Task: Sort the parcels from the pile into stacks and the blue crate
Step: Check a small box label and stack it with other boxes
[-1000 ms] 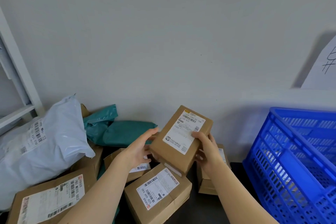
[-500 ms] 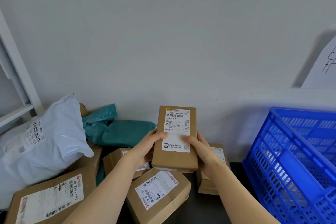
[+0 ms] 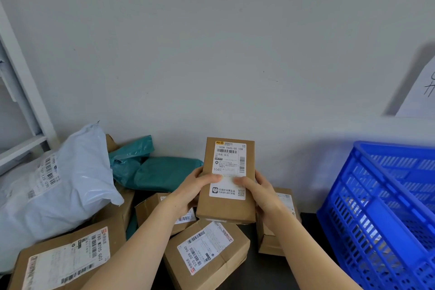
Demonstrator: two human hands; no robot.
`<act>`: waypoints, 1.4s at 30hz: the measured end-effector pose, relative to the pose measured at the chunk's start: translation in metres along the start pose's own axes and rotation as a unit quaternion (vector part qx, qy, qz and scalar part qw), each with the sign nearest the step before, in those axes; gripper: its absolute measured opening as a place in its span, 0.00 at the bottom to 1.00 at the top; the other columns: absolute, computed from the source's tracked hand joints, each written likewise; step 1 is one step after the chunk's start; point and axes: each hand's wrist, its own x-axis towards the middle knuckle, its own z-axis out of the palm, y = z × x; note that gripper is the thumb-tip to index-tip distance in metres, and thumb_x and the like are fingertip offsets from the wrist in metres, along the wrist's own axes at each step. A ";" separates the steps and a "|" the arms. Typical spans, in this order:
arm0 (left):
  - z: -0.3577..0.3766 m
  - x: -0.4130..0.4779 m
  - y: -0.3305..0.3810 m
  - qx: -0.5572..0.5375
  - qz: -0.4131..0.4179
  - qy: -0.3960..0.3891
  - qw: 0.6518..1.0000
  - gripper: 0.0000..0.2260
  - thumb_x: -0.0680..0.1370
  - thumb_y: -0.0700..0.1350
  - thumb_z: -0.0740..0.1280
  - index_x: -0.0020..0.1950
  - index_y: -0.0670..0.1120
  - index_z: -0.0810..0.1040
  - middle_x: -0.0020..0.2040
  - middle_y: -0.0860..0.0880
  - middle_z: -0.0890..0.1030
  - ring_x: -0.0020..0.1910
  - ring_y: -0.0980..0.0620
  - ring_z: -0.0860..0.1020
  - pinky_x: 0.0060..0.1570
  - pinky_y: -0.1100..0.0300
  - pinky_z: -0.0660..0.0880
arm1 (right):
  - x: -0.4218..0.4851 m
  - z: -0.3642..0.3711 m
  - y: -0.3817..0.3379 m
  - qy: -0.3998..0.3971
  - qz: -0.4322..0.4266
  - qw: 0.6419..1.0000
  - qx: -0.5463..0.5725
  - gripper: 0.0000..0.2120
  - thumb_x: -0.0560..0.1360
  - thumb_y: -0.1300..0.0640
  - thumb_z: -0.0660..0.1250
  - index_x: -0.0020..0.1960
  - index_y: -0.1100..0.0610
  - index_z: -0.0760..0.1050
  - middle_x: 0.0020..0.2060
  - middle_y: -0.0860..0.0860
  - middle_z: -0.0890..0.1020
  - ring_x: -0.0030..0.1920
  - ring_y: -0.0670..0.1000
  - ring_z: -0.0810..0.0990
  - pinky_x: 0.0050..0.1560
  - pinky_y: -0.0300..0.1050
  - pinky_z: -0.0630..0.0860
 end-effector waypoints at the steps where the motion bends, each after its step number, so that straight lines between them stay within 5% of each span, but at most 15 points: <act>1: 0.000 0.000 0.000 0.003 0.001 -0.001 1.000 0.20 0.74 0.49 0.71 0.64 0.52 0.70 0.54 0.48 0.82 0.54 0.47 0.80 0.56 0.49 0.77 | 0.001 0.000 0.000 -0.001 0.001 1.000 0.000 0.28 0.72 0.54 0.73 0.69 0.46 0.69 0.52 0.50 0.83 0.51 0.52 0.82 0.45 0.47 0.79; 8: 0.000 0.002 0.003 0.014 0.007 0.000 1.000 0.15 0.76 0.49 0.69 0.61 0.53 0.72 0.53 0.49 0.82 0.53 0.48 0.80 0.52 0.53 0.78 | 0.007 -0.001 -0.001 -0.002 0.013 1.000 0.000 0.25 0.71 0.54 0.73 0.66 0.47 0.72 0.51 0.51 0.85 0.52 0.53 0.83 0.53 0.53 0.80; 25: -0.004 0.007 0.003 0.002 0.015 0.014 1.000 0.13 0.74 0.45 0.71 0.57 0.53 0.73 0.52 0.49 0.83 0.52 0.48 0.81 0.54 0.51 0.77 | 0.009 0.002 -0.002 0.009 0.003 1.000 0.003 0.25 0.71 0.56 0.73 0.66 0.46 0.71 0.51 0.50 0.84 0.50 0.52 0.83 0.44 0.47 0.79; 37: -0.002 0.005 0.002 0.011 0.009 0.001 1.000 0.18 0.74 0.47 0.71 0.61 0.54 0.70 0.54 0.50 0.81 0.53 0.50 0.80 0.57 0.51 0.76 | 0.010 -0.001 -0.002 0.001 0.006 1.000 -0.017 0.32 0.69 0.54 0.75 0.70 0.45 0.67 0.53 0.50 0.83 0.53 0.53 0.83 0.55 0.55 0.80; 42: -0.002 0.005 0.003 0.023 0.001 0.006 1.000 0.16 0.74 0.48 0.71 0.58 0.55 0.70 0.52 0.52 0.81 0.51 0.52 0.79 0.54 0.54 0.76 | 0.007 0.001 -0.002 -0.003 0.007 1.000 -0.026 0.31 0.71 0.51 0.74 0.71 0.45 0.66 0.53 0.49 0.83 0.52 0.51 0.82 0.50 0.50 0.80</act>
